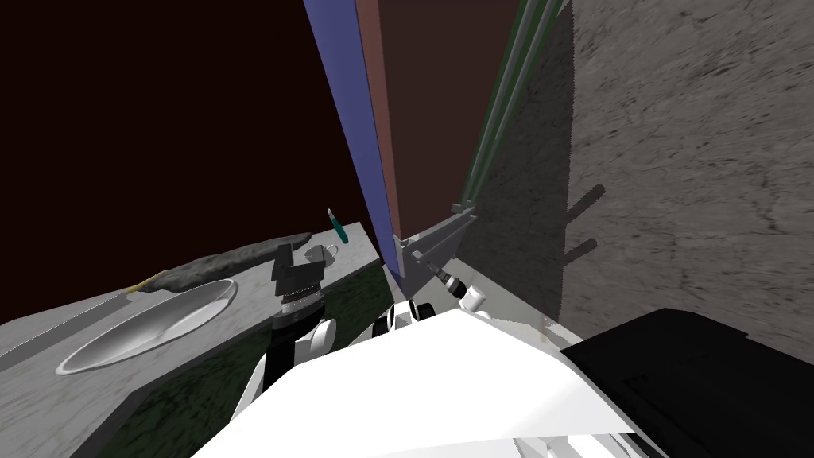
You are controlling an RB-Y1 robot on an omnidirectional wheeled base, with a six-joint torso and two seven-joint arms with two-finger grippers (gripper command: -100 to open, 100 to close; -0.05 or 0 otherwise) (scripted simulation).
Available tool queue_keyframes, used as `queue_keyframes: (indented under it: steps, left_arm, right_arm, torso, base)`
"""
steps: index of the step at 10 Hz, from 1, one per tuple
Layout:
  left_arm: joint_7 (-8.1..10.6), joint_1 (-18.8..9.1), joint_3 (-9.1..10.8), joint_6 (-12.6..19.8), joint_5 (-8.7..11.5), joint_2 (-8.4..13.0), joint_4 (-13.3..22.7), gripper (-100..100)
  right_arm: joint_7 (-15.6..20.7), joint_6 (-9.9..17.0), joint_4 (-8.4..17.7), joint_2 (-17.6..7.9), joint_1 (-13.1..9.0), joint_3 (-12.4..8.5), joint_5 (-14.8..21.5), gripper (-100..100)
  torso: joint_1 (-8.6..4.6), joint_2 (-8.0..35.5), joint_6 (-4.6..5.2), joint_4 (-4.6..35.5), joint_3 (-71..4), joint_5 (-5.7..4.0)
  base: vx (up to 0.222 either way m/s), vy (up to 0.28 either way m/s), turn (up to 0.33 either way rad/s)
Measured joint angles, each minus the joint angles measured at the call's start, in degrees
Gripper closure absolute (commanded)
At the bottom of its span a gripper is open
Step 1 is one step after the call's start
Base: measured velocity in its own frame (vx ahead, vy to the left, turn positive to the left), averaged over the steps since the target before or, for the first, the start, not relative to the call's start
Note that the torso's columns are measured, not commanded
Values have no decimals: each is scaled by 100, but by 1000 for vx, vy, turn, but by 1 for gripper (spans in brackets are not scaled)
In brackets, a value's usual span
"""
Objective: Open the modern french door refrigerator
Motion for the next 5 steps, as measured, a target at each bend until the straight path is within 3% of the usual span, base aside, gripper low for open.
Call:
queue_keyframes:
  steps: [2,5]
  left_arm:
    - [0,0,0,0,0,0,0,0]
    - [0,0,0,0,0,0,0,0]
  right_arm:
    - [-28,161,154,135,-64,-18,-280,-100]
    - [-166,474,377,569,-153,-52,-798,-100]
  torso:
    - [2,2,0,1,1,0]
    - [4,0,0,0,0,1]
  base:
    - [1,48,24]
    - [3,54,20]
